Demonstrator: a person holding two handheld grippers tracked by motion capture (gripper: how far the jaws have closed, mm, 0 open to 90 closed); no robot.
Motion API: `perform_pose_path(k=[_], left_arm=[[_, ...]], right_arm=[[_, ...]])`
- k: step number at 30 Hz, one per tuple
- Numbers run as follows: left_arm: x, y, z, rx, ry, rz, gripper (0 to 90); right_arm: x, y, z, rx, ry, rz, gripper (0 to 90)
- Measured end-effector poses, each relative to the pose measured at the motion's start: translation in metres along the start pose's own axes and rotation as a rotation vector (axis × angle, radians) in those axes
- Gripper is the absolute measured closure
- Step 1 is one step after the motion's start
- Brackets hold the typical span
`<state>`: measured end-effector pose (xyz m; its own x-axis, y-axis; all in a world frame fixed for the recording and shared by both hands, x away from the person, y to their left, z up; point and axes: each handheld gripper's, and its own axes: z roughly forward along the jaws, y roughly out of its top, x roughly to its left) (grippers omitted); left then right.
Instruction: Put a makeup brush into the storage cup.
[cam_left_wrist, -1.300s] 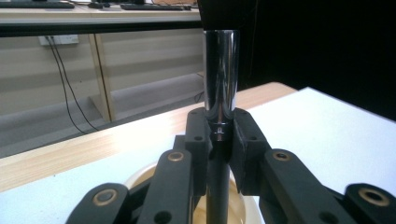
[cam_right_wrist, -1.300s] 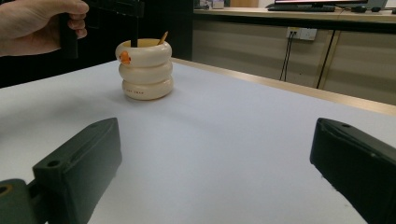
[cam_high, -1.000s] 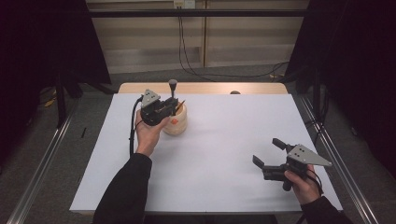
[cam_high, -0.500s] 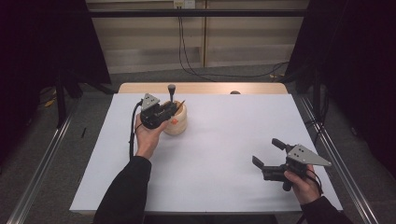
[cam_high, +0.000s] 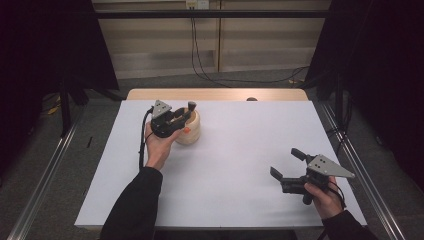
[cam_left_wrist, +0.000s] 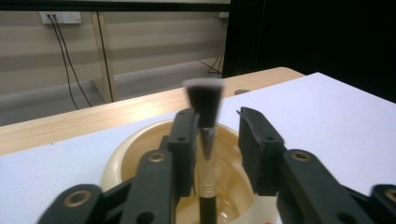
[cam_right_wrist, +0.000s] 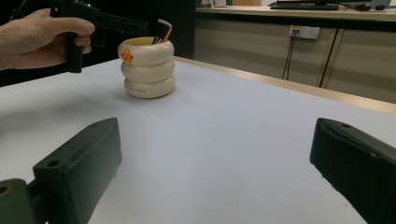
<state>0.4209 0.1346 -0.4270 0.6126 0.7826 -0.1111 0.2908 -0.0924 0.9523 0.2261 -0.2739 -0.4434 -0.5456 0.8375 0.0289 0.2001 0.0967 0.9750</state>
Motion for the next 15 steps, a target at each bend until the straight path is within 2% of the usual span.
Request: perform_pose_path(k=[1, 2, 3, 7, 10, 12, 15], left_arm=[[-0.0006, 0.0001, 0.0003, 0.002, 0.017, 0.005, 57.8], [-0.0015, 0.0004, 0.0004, -0.003, 0.018, 0.016, 49.7], [-0.0016, 0.0006, 0.0001, -0.006, 0.014, 0.017, 45.8], [-0.0008, 0.0017, -0.0009, -0.016, 0.021, 0.013, 33.1], [0.0006, 0.0018, -0.0016, -0.018, 0.020, -0.003, 20.0], [0.0014, 0.0019, -0.0019, -0.017, 0.002, -0.019, 12.2], [0.0013, 0.0028, -0.0022, -0.017, -0.006, -0.034, 5.2]], right_arm=[[-0.0002, 0.0000, 0.0000, 0.000, 0.001, -0.002, 1.8], [0.0006, 0.0000, 0.0004, -0.002, -0.001, 0.007, 2.1], [0.0003, -0.0002, 0.0005, 0.001, 0.003, -0.001, 2.2], [0.0003, -0.0004, 0.0011, 0.001, 0.010, 0.002, 2.2], [-0.0005, -0.0006, 0.0009, -0.003, 0.004, 0.013, 2.2], [-0.0016, -0.0008, 0.0008, -0.005, 0.002, 0.015, 2.2], [-0.0021, -0.0013, 0.0011, -0.004, -0.002, 0.016, 2.1]])
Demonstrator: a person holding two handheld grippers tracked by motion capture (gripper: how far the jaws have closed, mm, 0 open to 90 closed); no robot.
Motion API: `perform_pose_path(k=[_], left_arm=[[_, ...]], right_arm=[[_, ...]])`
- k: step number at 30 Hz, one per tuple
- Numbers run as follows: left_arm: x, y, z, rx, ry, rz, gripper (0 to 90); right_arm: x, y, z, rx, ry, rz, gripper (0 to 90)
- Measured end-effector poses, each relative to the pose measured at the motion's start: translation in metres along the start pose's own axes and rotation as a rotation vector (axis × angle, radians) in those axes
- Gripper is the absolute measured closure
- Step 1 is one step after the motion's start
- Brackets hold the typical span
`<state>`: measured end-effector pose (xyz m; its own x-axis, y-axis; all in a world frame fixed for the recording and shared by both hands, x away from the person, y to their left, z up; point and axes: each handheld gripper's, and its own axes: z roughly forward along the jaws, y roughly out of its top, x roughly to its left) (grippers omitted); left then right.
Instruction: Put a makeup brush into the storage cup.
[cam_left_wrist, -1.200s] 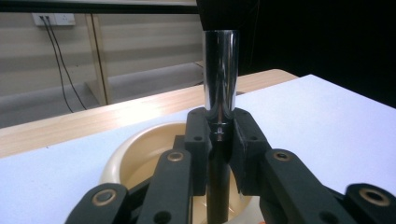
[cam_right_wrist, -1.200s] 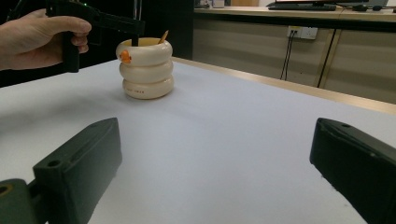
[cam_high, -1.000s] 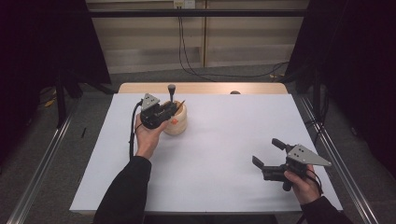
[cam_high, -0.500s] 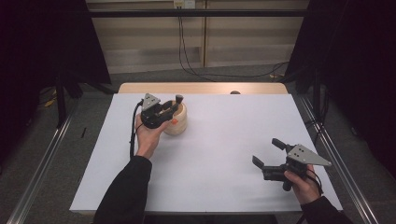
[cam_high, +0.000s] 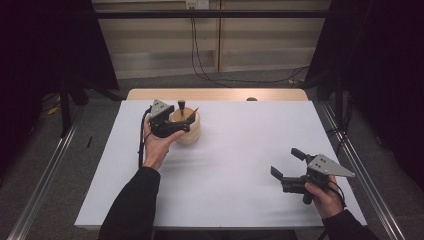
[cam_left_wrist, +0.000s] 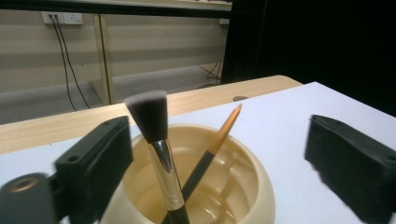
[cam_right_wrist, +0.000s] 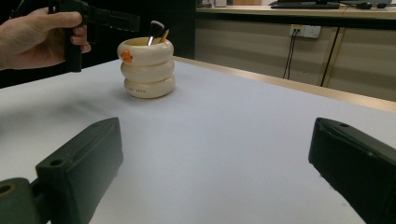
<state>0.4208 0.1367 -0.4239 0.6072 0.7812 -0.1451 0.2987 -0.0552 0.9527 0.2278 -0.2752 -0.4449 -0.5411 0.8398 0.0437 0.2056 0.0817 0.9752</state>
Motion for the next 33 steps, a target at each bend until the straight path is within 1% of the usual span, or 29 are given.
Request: perform_pose_path(k=[1, 2, 3, 4, 5, 6, 8, 9, 10, 11, 12, 13, 15, 17, 18, 19, 20, 22, 24, 25, 26, 29, 30, 31, 33], left_arm=[[0.000, 0.000, 0.000, 0.002, 0.001, -0.005, 4.5], [0.000, 0.000, 0.000, -0.003, -0.004, 0.001, 4.3], [0.001, 0.000, 0.000, -0.002, -0.012, 0.018, 3.4], [0.001, 0.000, 0.000, -0.001, -0.014, 0.007, 2.7], [0.001, 0.000, 0.000, 0.000, -0.014, -0.003, 2.7], [0.000, 0.000, 0.000, 0.003, -0.012, -0.005, 2.7], [-0.001, 0.001, -0.001, -0.005, -0.012, 0.005, 2.4], [0.000, 0.001, -0.002, -0.009, -0.021, 0.005, 1.5], [0.000, 0.002, -0.003, -0.006, -0.014, 0.003, 1.2], [-0.001, 0.002, -0.004, -0.012, -0.020, 0.001, 1.2], [-0.001, 0.003, -0.005, -0.010, -0.020, 0.007, 1.2], [-0.001, 0.003, -0.006, -0.013, -0.029, 0.012, 1.2], [-0.002, 0.004, -0.008, -0.014, -0.029, 0.011, 1.2], [-0.004, 0.005, -0.010, -0.016, -0.011, 0.028, 1.1], [-0.004, 0.006, -0.011, -0.011, -0.015, 0.033, 1.2], [-0.005, 0.006, -0.012, -0.008, -0.011, 0.027, 1.4], [-0.005, 0.006, -0.013, -0.018, -0.016, 0.028, 1.8], [-0.008, 0.005, -0.016, -0.023, -0.005, 0.034, 1.8], [-0.008, 0.005, -0.018, -0.018, -0.015, 0.013, 1.8], [-0.007, 0.006, -0.020, -0.015, -0.015, 0.013, 1.8], [-0.007, 0.005, -0.021, -0.023, -0.019, 0.007, 1.8], [-0.007, 0.005, -0.025, -0.031, -0.003, 0.012, 1.8], [-0.007, 0.004, -0.026, -0.034, -0.003, 0.021, 1.8], [-0.009, 0.003, -0.027, -0.035, 0.006, 0.024, 1.9], [-0.010, 0.001, -0.030, -0.032, 0.000, 0.025, 1.8]], right_arm=[[0.000, 0.000, 0.000, 0.000, 0.001, -0.001, 2.1], [0.000, -0.001, 0.000, 0.003, 0.004, 0.005, 2.1], [-0.001, -0.001, 0.000, 0.004, 0.001, 0.004, 2.1], [-0.002, -0.001, 0.000, 0.004, -0.003, 0.010, 2.0], [-0.002, -0.001, 0.000, 0.001, 0.001, 0.003, 1.8], [-0.002, -0.001, 0.000, 0.000, -0.001, 0.003, 1.7], [-0.003, -0.001, -0.001, 0.000, -0.003, 0.001, 1.1], [-0.003, -0.001, -0.001, 0.000, -0.003, 0.002, 1.1], [-0.002, -0.001, -0.001, 0.000, -0.006, 0.008, 0.7], [-0.002, -0.001, -0.001, -0.001, -0.008, 0.008, 0.4], [-0.002, -0.001, -0.001, -0.001, -0.008, 0.007, 0.3], [-0.002, -0.001, -0.001, -0.002, -0.012, 0.009, 0.2], [-0.002, -0.001, -0.002, -0.004, -0.018, 0.009, 0.0], [-0.002, -0.001, -0.003, -0.001, -0.022, 0.010, 0.0], [-0.002, -0.001, -0.003, 0.003, -0.016, 0.015, 0.0], [-0.002, -0.001, -0.003, -0.002, -0.018, 0.008, 0.0], [-0.002, -0.001, -0.003, -0.005, -0.019, 0.009, 0.0], [-0.001, -0.001, -0.003, -0.001, -0.024, 0.008, 0.0], [0.000, 0.000, -0.003, -0.003, -0.024, 0.006, 0.0], [-0.001, 0.000, -0.004, -0.004, -0.023, 0.001, 0.0], [0.000, 0.000, -0.003, -0.003, -0.022, 0.000, 0.0], [0.000, 0.000, -0.004, -0.003, -0.027, -0.005, 0.0], [0.000, 0.000, -0.004, -0.004, -0.029, -0.001, 0.0], [0.000, 0.000, -0.004, -0.002, -0.028, 0.000, 0.0], [-0.001, -0.001, -0.004, -0.005, -0.031, 0.004, 0.0]])
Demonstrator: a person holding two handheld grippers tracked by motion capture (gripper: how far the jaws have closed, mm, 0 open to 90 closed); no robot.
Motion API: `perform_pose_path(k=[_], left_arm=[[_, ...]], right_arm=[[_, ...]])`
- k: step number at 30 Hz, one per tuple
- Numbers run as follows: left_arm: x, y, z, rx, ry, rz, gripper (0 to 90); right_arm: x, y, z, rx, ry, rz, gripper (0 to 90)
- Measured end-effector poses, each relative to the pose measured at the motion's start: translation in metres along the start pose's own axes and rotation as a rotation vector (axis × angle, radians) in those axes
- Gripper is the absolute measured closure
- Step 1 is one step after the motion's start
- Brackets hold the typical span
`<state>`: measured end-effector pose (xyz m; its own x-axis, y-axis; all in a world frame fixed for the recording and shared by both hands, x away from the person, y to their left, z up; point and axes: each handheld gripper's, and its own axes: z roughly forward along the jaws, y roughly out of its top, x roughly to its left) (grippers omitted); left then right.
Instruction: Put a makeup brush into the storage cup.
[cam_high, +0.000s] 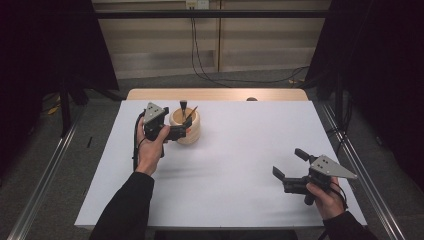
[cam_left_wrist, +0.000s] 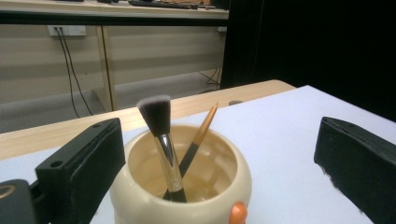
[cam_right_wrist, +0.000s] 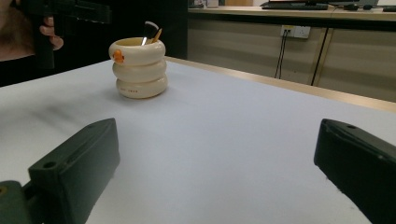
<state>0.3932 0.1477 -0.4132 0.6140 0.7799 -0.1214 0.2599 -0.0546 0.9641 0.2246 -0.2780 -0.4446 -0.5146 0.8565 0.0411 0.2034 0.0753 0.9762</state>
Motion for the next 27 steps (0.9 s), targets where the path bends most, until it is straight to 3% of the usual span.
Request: perform_pose_path(k=[4, 6, 13, 16, 22, 27], left_arm=[[-0.003, -0.001, -0.006, -0.003, -0.008, 0.002, 1.8], [-0.003, 0.001, -0.009, -0.004, 0.016, 0.018, 1.9], [-0.008, 0.005, -0.020, -0.029, -0.001, 0.011, 1.5], [-0.010, 0.006, -0.023, -0.023, 0.000, 0.025, 1.8], [-0.012, 0.000, -0.034, -0.022, -0.008, 0.016, 1.5], [-0.017, -0.002, -0.043, -0.012, -0.005, 0.043, 1.5]], right_arm=[[0.000, 0.000, 0.000, 0.002, -0.002, -0.007, 0.0], [0.000, 0.000, 0.000, 0.006, 0.001, -0.010, 0.0], [0.000, 0.000, 0.000, 0.004, -0.006, -0.006, 0.0], [0.000, 0.000, 0.000, 0.007, 0.004, -0.010, 0.0], [0.000, 0.000, -0.001, 0.007, -0.001, -0.006, 0.0], [0.000, 0.000, -0.001, 0.007, -0.002, -0.006, 0.0]])
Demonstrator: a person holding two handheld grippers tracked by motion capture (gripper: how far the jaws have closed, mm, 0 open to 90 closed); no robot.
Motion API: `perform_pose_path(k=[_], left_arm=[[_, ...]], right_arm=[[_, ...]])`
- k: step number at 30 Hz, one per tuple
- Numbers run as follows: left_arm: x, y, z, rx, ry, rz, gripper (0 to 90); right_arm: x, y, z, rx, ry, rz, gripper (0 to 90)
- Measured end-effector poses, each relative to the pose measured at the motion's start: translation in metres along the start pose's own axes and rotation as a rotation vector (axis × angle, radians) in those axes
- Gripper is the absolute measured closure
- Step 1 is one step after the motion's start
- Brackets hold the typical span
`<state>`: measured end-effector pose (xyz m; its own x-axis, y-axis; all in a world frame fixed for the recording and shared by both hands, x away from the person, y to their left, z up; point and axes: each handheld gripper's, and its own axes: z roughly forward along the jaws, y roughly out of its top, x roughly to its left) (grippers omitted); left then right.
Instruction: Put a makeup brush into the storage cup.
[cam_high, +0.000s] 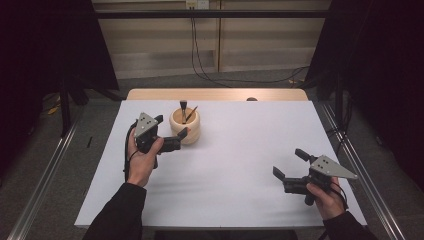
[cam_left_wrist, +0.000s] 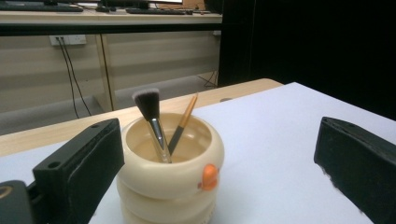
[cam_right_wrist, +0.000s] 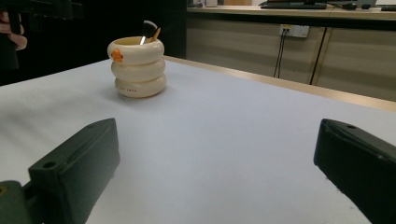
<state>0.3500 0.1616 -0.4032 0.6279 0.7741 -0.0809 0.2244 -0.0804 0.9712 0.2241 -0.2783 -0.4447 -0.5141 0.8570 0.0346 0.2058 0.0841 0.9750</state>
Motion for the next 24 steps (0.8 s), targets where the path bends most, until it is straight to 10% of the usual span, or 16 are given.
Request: perform_pose_path(k=[24], left_arm=[[-0.016, -0.023, -0.053, -0.008, 0.034, 0.023, 1.2]], right_arm=[[0.000, 0.000, -0.001, 0.007, -0.004, 0.004, 0.0]])
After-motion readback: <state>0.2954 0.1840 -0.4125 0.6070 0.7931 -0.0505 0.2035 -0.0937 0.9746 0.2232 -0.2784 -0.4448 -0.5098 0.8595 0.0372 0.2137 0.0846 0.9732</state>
